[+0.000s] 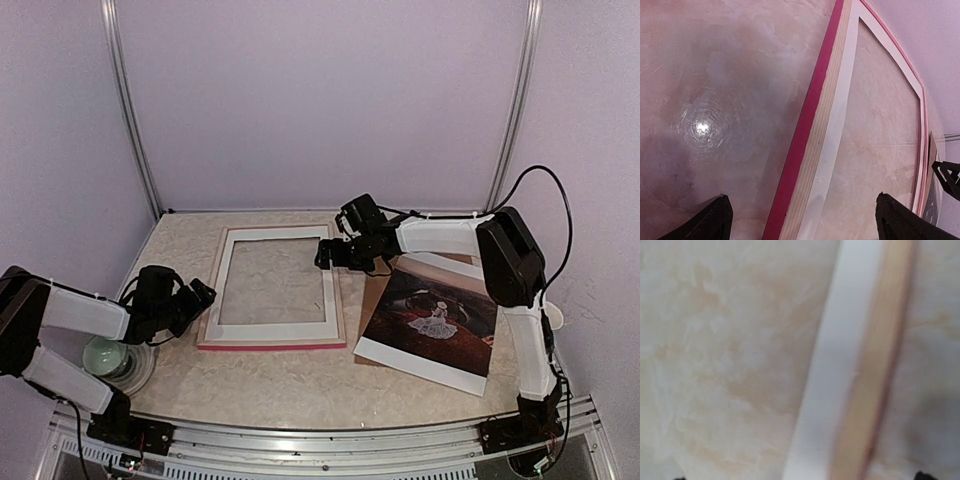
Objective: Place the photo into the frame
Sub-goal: Place the mat board on the glass panel.
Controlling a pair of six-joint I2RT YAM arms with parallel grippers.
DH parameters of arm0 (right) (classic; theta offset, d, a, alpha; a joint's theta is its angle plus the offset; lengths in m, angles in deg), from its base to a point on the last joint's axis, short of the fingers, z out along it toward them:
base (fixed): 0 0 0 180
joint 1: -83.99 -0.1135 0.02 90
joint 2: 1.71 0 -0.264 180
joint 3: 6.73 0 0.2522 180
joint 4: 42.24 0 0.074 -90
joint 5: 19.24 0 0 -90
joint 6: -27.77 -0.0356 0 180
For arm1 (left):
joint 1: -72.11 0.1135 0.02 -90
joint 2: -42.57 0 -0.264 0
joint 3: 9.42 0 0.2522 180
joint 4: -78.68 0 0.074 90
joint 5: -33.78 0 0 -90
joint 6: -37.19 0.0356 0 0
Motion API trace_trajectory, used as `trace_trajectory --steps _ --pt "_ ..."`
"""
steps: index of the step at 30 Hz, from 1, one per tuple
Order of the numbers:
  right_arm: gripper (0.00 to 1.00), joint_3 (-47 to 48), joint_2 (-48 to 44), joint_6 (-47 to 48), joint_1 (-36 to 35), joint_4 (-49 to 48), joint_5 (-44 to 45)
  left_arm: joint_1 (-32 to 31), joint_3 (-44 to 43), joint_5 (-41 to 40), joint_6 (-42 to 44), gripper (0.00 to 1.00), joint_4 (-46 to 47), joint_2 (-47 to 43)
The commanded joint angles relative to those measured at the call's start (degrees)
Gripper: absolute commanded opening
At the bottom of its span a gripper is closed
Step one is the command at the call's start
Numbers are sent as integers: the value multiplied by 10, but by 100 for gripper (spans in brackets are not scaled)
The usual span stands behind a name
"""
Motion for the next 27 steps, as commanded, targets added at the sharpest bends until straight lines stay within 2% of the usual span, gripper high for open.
trace_trajectory --steps 1,3,5,12,16,20,27 --pt "99 -64 -78 -13 26 -94 -19 1 0 -4 15 99 -1 -7" --pt "99 -56 -84 -6 29 -101 -23 0 -2 -7 16 99 -1 -7" --pt "99 -6 -69 10 30 -71 -21 -1 -5 -7 16 99 -1 -3" --pt "99 219 57 46 30 57 12 -13 -12 -12 13 99 -4 5" --pt "99 291 122 58 31 77 17 -20 -11 -22 16 99 -14 -5" --pt "99 262 137 63 30 59 10 -30 -11 -40 29 99 -21 -15" --pt "99 137 82 64 22 7 74 -36 -64 -125 54 99 -85 24"
